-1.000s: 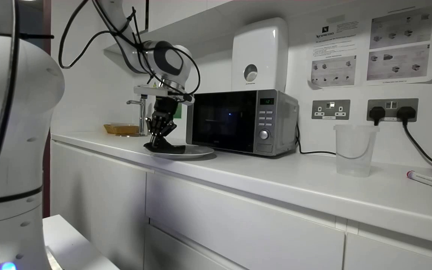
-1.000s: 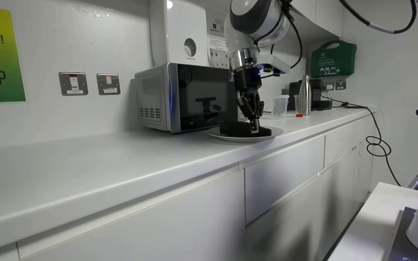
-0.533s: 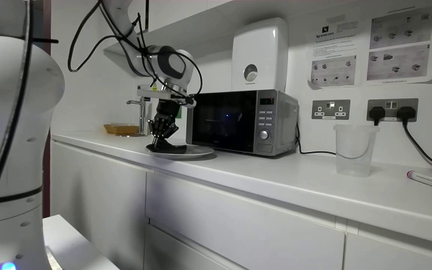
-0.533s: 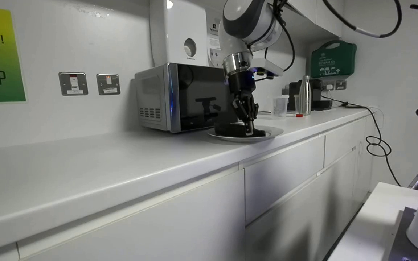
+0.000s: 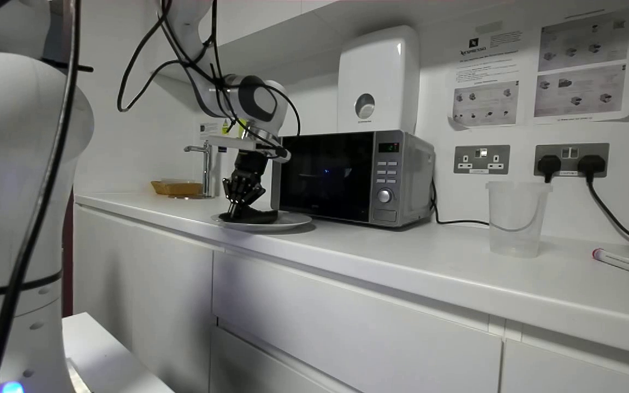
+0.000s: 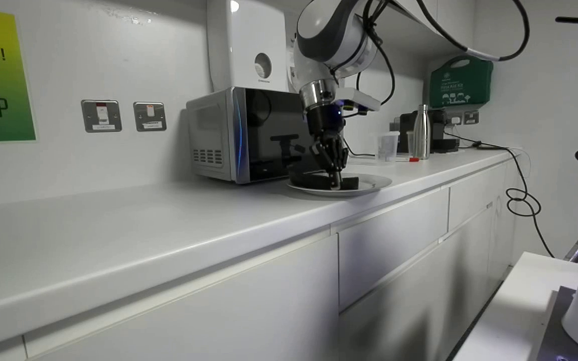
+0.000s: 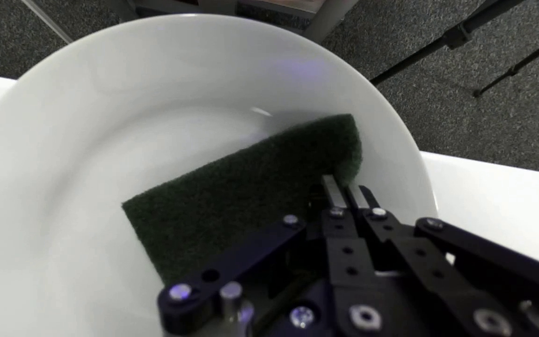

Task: Pick up the towel from the table, wipe the plate with it and put the towel back on the table.

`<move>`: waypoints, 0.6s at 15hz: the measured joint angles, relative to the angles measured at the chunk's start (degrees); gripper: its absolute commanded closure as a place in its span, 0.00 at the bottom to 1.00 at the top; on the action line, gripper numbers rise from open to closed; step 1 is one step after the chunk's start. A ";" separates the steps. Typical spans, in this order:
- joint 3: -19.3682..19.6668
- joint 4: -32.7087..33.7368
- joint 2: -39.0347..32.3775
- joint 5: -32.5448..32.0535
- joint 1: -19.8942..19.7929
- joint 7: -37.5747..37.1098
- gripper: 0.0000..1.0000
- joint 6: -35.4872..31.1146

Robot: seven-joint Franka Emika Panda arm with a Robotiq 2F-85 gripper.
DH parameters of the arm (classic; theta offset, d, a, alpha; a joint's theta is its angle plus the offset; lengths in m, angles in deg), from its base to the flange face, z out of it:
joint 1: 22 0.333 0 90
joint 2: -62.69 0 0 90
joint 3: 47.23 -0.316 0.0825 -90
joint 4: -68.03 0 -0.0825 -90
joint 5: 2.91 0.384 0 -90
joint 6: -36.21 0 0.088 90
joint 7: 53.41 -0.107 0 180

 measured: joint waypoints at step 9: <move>0.28 1.18 -0.97 -0.49 -0.82 -0.02 0.99 0.00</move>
